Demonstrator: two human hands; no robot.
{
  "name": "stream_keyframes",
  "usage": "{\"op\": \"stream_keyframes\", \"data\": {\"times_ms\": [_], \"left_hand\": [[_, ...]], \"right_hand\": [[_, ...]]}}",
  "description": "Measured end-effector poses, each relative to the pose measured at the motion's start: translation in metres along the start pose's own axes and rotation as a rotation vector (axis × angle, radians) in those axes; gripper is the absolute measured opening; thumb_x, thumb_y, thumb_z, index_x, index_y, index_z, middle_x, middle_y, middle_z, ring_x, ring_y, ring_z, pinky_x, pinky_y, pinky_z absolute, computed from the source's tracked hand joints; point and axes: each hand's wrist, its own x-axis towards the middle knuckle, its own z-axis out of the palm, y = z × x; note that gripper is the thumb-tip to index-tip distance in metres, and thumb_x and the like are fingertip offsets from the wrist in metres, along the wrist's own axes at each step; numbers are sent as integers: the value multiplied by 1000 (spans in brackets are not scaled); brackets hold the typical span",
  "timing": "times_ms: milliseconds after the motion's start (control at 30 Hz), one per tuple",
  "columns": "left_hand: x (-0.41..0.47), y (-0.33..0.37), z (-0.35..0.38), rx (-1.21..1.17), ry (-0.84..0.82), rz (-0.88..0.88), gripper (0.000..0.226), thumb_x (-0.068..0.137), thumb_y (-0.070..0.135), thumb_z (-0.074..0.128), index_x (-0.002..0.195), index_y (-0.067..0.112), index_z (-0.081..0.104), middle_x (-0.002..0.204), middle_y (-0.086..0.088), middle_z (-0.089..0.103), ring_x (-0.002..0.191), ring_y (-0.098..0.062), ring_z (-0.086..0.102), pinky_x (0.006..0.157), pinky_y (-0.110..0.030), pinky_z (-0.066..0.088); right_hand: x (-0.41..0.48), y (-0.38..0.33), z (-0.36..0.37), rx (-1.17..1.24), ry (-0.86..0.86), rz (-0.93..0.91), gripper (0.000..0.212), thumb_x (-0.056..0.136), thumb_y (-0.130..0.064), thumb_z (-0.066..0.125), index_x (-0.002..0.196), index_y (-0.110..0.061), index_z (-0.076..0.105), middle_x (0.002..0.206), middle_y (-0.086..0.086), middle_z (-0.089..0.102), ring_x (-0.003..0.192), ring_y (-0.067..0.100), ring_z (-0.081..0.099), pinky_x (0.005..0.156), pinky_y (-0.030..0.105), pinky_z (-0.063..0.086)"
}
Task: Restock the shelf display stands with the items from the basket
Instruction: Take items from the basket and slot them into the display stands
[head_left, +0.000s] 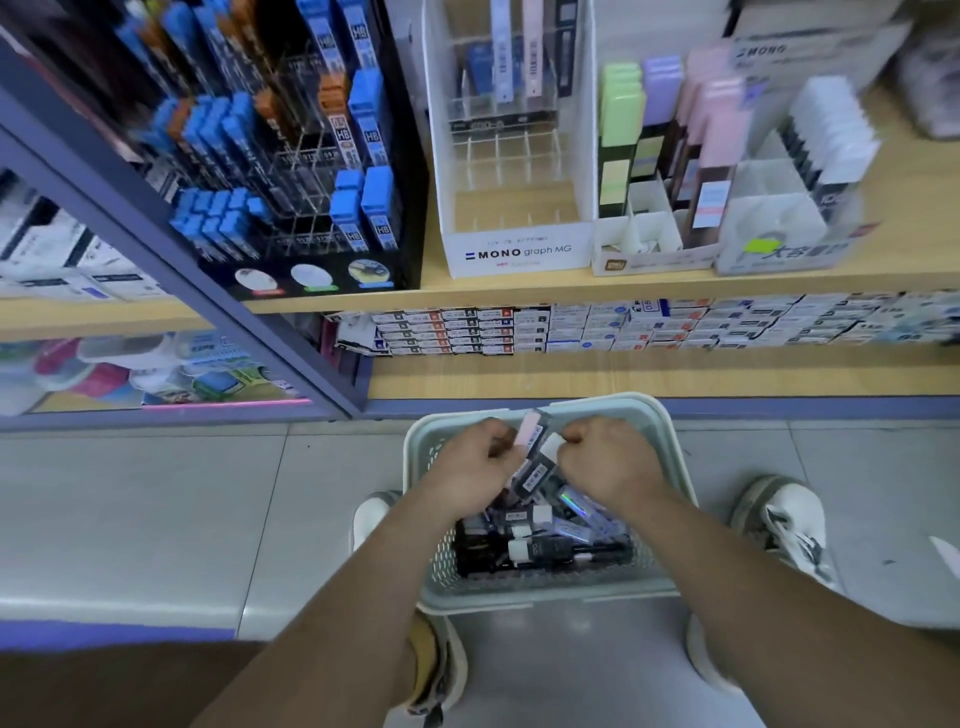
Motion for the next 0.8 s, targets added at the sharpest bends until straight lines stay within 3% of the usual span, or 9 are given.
{"op": "stream_keyframes", "data": {"times_ms": [133,200,300,400,467,533,667,733,800], "left_hand": [[-14,16,7,-181,67,8,7,95,36,49,98,30,48,92,-14,66,74,-32,67,69,-44,58],[-23,27,14,-263,125,25,9,99,29,44,106,23,47,80,-8,62,61,-29,67,55,-37,58],[-33,35,19,-224,251,92,11,101,26,39,105,20,48,66,-2,51,49,-17,49,42,-24,41],[-38,43,9,-232,294,92,13,100,30,40,106,23,50,67,-1,53,53,-19,46,53,-29,40],[-44,53,-6,-308,279,51,18,101,28,40,114,19,49,70,-3,52,50,-17,45,50,-26,39],[-53,63,-25,-400,209,25,21,102,26,39,118,16,49,70,-6,51,47,-16,42,42,-18,35],[-77,88,-56,-376,82,74,25,103,27,38,120,16,53,66,-3,51,44,-13,40,40,-17,29],[-89,105,-66,-381,52,118,26,102,28,39,116,13,56,66,-4,51,44,-13,39,41,-17,27],[-100,121,-73,-380,33,156,25,102,28,39,112,17,59,67,-5,51,46,-13,40,41,-18,27]], "right_hand": [[-10,-14,-6,216,-31,28,17,77,-11,53,67,-19,65,75,5,65,80,28,60,67,26,41],[-14,-22,-9,331,-23,43,25,77,-7,53,53,-16,53,61,3,54,73,30,54,66,31,39],[-23,-29,-16,616,-18,121,28,77,-4,53,51,-14,50,52,8,50,58,27,48,57,31,37],[-40,-25,-29,929,-87,216,29,87,-26,59,62,-11,61,49,7,55,43,21,44,39,20,30],[-50,-22,-38,994,-61,198,42,90,-45,62,64,-12,62,51,3,54,44,17,43,43,23,30],[-56,-24,-51,1093,-12,144,44,87,-49,64,60,-15,57,48,1,47,44,15,38,49,28,28],[-68,-46,-90,1318,-57,12,39,84,-21,73,55,-19,47,44,-2,44,43,13,34,51,26,29],[-72,-61,-106,1397,-80,-34,37,82,-1,69,56,-17,48,51,1,56,49,12,43,51,23,37],[-76,-73,-118,1451,-74,-27,36,80,10,57,58,-16,44,56,5,53,52,14,45,50,21,39]]}}
